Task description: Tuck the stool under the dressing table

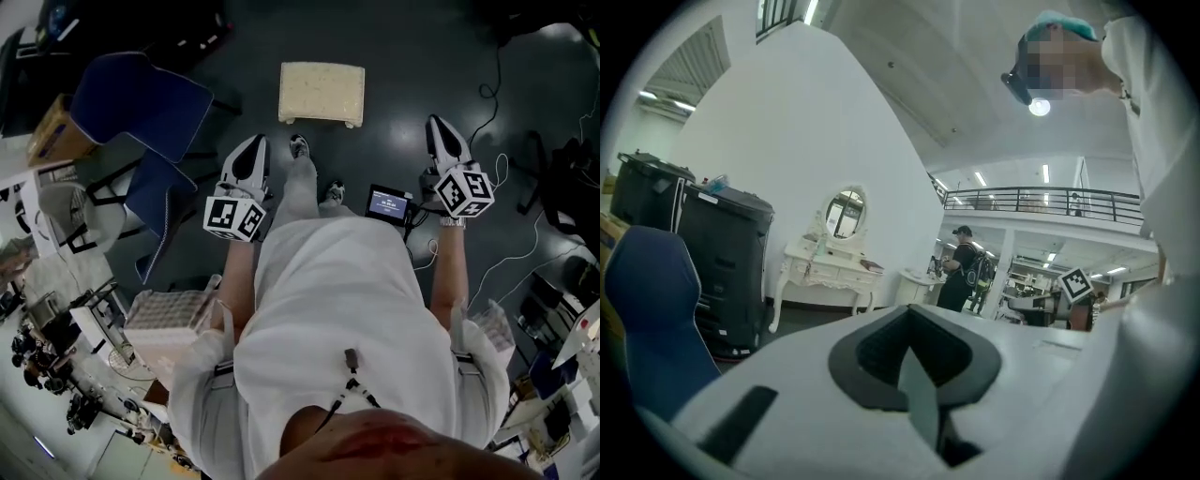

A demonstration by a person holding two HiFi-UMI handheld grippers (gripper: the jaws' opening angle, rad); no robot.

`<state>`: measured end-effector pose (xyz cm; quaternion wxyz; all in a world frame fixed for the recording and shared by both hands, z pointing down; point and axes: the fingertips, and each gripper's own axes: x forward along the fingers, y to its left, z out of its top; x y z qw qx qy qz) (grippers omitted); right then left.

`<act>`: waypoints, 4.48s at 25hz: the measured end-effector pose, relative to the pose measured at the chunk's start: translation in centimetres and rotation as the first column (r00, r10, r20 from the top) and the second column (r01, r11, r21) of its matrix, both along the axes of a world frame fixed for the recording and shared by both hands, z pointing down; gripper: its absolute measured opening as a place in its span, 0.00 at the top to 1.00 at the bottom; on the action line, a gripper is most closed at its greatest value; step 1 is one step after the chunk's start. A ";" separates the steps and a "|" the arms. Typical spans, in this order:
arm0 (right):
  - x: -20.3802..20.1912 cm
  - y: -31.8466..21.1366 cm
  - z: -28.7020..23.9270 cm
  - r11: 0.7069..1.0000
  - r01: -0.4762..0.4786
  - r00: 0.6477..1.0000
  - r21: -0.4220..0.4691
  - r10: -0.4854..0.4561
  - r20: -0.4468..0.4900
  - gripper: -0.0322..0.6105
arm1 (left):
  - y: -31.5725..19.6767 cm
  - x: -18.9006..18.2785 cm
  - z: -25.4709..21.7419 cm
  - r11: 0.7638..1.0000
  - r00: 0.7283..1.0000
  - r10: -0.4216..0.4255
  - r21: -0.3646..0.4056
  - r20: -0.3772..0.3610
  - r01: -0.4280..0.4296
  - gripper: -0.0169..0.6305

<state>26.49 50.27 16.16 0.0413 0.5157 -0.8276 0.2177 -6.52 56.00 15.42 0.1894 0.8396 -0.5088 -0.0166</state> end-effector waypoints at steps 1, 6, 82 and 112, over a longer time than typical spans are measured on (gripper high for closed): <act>0.1 -0.9 0.0 1.000 -0.014 1.000 -0.006 0.014 0.009 0.94 | -1.2 0.0 0.5 1.000 1.000 0.016 -0.008 -0.002 -0.016 0.96; -0.5 -6.4 1.2 0.998 -0.042 0.999 -0.049 0.042 -0.013 0.94 | -8.5 -0.4 2.9 0.994 0.994 0.105 -0.028 0.004 -0.105 0.96; -2.3 -26.1 62.2 0.754 -0.035 0.950 -0.655 -0.178 -0.256 0.70 | -24.5 1.7 62.8 0.621 0.983 0.110 -0.782 0.150 0.049 0.76; -5.5 -48.6 60.8 0.792 -0.064 0.958 -0.607 -0.121 -0.260 0.71 | -50.6 -2.3 61.3 0.754 0.977 0.068 -0.652 0.200 0.081 0.78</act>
